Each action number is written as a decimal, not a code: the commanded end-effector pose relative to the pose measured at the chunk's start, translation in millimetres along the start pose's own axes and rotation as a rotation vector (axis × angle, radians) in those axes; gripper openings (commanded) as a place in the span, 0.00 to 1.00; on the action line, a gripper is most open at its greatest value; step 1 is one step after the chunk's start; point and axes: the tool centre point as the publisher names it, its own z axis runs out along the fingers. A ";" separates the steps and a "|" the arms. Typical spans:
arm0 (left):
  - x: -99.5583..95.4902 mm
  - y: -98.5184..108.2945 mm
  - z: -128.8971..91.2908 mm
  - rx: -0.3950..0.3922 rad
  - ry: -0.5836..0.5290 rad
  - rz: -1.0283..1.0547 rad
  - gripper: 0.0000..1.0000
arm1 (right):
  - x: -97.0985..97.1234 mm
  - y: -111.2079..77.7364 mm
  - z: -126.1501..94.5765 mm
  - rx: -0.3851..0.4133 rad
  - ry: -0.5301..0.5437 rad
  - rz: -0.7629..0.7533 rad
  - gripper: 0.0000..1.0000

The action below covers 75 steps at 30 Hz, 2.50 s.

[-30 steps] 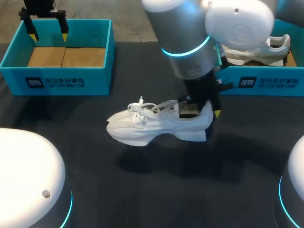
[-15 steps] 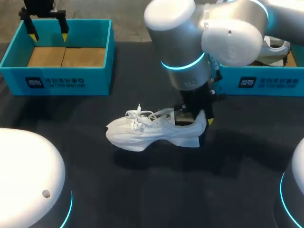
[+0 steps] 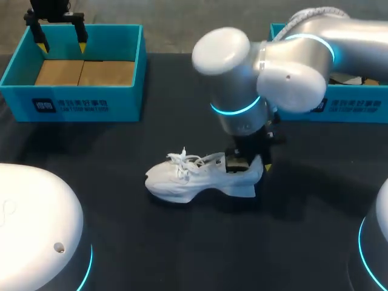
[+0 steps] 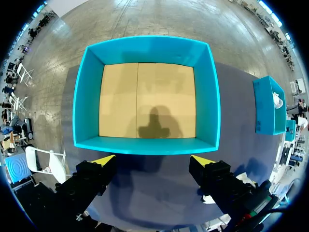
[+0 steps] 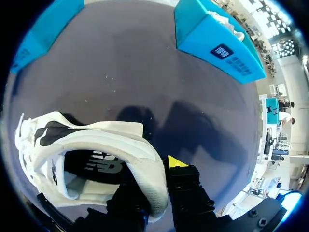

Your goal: Take the shoe out of the shoebox, open the shoe tongue, remove and reinsert the insole, then place the shoe into the shoebox

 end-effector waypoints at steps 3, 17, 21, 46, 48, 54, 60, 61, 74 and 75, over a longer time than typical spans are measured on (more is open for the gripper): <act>-0.1 0.0 0.0 0.000 0.000 0.000 1.00 | 13.3 6.5 24.7 0.040 0.003 0.001 0.00; -0.1 0.0 0.0 0.000 0.000 0.000 1.00 | 7.0 4.4 33.0 0.076 0.007 0.025 1.00; -0.1 0.0 0.0 0.000 0.000 0.000 1.00 | -4.2 -1.1 7.1 0.081 0.022 0.028 1.00; -0.1 0.0 0.0 0.000 0.000 0.000 1.00 | -40.3 -2.3 -122.2 -0.469 0.536 -0.888 1.00; -0.1 0.0 0.0 0.000 0.000 0.000 1.00 | -40.3 -2.3 -122.2 -0.469 0.536 -0.888 1.00; -0.1 0.0 0.0 0.000 0.000 0.000 1.00 | -40.3 -2.3 -122.2 -0.469 0.536 -0.888 1.00; -0.1 0.0 0.0 0.000 0.000 0.000 1.00 | -40.3 -2.3 -122.2 -0.469 0.536 -0.888 1.00; -0.1 0.0 0.0 0.000 0.000 0.000 1.00 | -40.3 -2.3 -122.2 -0.469 0.536 -0.888 1.00; -0.1 0.0 0.0 0.000 0.000 0.000 1.00 | -40.3 -2.3 -122.2 -0.469 0.536 -0.888 1.00; -0.1 0.0 0.0 0.000 0.000 0.000 1.00 | -40.3 -2.3 -122.2 -0.469 0.536 -0.888 1.00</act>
